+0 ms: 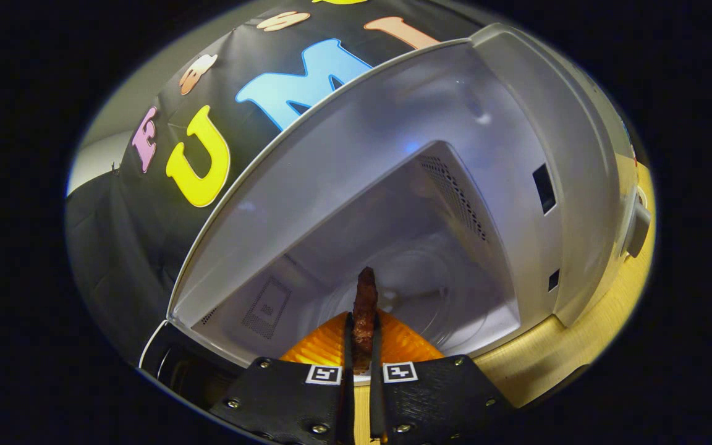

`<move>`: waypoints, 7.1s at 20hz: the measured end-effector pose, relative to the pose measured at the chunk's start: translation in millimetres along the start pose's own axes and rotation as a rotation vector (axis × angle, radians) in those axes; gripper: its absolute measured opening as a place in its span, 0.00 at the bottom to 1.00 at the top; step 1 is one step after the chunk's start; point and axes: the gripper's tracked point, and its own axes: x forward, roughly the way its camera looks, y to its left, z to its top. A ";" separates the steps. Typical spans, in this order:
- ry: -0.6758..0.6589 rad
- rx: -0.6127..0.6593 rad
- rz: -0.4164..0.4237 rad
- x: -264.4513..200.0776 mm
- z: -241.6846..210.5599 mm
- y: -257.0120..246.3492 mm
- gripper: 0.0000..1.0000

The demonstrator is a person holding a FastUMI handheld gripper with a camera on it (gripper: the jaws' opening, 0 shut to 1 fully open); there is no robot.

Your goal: Open the microwave, put the food inside, and close the microwave door.

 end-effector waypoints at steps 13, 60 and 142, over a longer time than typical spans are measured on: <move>-0.051 -0.633 -0.229 -10.5 -6.1 -35.8 0.99; -0.150 -0.630 0.174 -281.4 -39.4 188.1 0.96; -0.300 -0.645 -0.157 -347.6 22.7 106.5 0.21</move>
